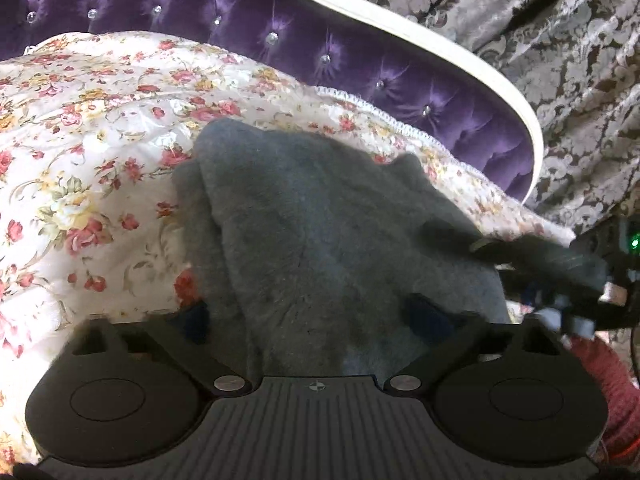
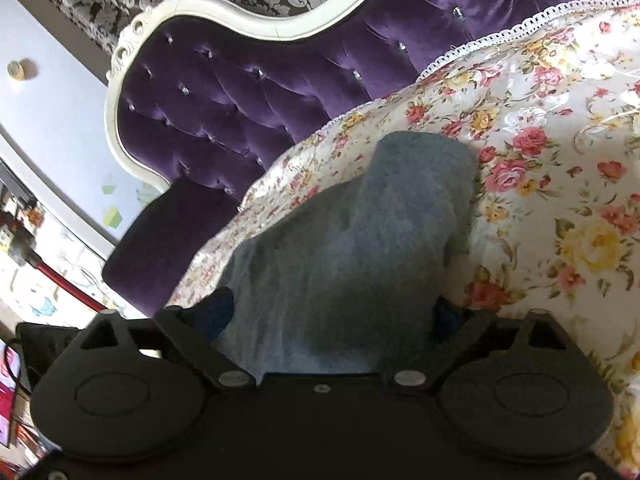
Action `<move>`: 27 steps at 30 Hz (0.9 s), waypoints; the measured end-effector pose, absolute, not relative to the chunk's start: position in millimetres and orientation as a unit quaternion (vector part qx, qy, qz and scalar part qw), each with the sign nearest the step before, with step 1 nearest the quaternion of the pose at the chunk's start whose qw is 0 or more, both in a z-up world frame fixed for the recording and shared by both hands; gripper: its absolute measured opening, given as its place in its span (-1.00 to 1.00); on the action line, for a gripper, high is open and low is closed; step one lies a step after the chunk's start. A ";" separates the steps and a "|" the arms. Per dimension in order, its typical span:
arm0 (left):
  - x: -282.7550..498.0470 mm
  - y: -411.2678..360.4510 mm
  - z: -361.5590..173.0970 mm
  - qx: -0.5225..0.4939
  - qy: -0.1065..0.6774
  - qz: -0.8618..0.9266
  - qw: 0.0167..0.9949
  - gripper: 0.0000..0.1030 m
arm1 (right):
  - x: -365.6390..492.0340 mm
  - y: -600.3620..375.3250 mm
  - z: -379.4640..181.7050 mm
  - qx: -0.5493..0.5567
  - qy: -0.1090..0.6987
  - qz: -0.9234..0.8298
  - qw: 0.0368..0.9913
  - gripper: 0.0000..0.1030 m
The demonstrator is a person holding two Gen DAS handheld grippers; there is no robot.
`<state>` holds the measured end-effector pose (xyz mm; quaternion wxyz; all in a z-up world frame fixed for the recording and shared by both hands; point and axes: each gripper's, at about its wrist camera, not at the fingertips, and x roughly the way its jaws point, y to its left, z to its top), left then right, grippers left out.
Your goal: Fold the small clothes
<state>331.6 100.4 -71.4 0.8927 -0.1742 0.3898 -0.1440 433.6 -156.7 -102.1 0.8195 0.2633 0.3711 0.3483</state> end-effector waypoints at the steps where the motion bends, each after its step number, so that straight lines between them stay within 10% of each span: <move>1: 331.5 103.3 -71.0 -0.184 0.388 -0.144 0.892 -0.23 | 433.6 -156.1 -103.3 0.255 0.382 0.340 0.821 -0.02; 27: 186.2 79.1 -47.1 -0.194 0.455 -0.204 0.845 -0.34 | 280.1 -190.5 -78.5 0.235 0.451 0.288 0.811 -0.11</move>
